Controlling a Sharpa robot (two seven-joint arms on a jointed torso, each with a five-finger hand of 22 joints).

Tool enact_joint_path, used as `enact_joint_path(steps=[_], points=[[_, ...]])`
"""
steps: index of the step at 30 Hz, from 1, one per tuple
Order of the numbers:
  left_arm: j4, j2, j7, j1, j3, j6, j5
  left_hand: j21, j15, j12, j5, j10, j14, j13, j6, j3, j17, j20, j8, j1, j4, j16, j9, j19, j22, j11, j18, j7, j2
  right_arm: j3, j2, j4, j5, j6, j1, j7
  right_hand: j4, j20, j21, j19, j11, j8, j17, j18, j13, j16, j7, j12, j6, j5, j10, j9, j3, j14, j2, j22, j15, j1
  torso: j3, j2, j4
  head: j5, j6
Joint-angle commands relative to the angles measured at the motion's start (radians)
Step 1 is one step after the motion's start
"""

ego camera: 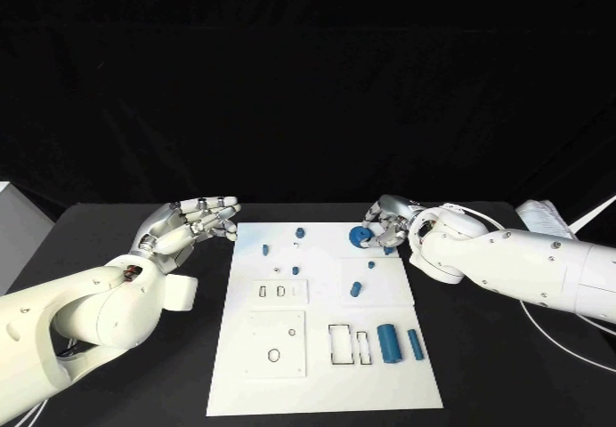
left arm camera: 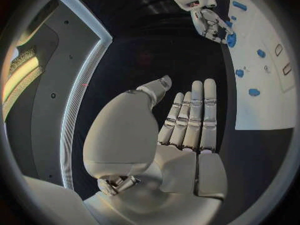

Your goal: Assemble the parts on the task board

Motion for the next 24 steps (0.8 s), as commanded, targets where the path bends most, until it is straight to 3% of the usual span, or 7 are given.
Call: enact_joint_path(steps=[1,16,21,24], points=[[0.001,0.001,0.003,0.001,0.001,0.02,-0.001,0.006,0.0,-0.002,-0.005,-0.007,-0.007,-0.001,-0.008,0.0,-0.001,-0.001,0.003,0.002,-0.006,0.006,-0.001,-0.009,0.002,0.001,0.013,0.006,0.004,0.0,0.003,-0.001,0.003,0.004,0.0,0.005,-0.002,0.008,0.004,0.105,0.007,0.006,0.258,-0.014,0.184,0.004,0.003,0.005,0.002,0.006,0.041,0.001,0.009,0.103,0.01,0.263,0.005,-0.002,0.0008,0.0,-0.0002,0.001,0.0],[0.002,0.0,-0.002,0.001,0.001,0.025,-0.001,0.006,0.0,-0.002,-0.005,-0.007,-0.007,-0.001,-0.008,0.0,-0.001,-0.001,0.003,0.002,-0.006,0.006,-0.001,-0.009,0.002,0.001,0.013,0.006,0.004,0.0,0.018,-0.013,0.0,-0.003,-0.001,0.004,-0.005,0.008,0.004,0.105,0.006,0.013,0.262,-0.014,0.188,0.005,0.002,0.008,0.013,0.009,0.044,0.003,0.025,0.104,0.016,0.263,0.005,0.008,0.0006,0.0,0.0004,0.0,-0.001],[0.002,-0.001,-0.003,0.001,0.001,0.026,-0.001,0.009,0.001,-0.001,-0.005,-0.008,-0.008,-0.001,-0.008,0.001,-0.002,0.0,0.003,0.002,-0.008,0.009,-0.001,-0.012,0.004,0.002,0.013,0.007,0.005,0.0,0.018,-0.006,-0.03,-0.023,-0.001,-0.005,-0.014,0.001,0.004,0.105,-0.008,0.038,0.263,-0.014,0.203,0.006,-0.014,0.019,0.066,0.014,0.057,0.008,0.075,0.104,0.035,0.263,-0.006,0.031,0.0008,0.0,0.0003,0.001,-0.001],[0.002,-0.001,-0.003,0.001,0.001,0.026,-0.001,0.009,0.001,-0.001,-0.005,-0.008,-0.008,-0.001,-0.008,0.001,-0.002,0.0,0.003,0.002,-0.008,0.009,-0.001,-0.012,0.004,0.002,0.013,0.007,0.005,0.0,0.018,0.0,-0.056,-0.039,-0.002,-0.015,-0.042,-0.014,0.004,0.105,-0.025,0.06,0.262,-0.014,0.209,0.005,-0.032,0.023,0.109,-0.038,0.063,0.012,0.143,0.104,0.046,0.263,-0.022,0.068,0.0009,0.0,0.0002,0.0,0.0]])
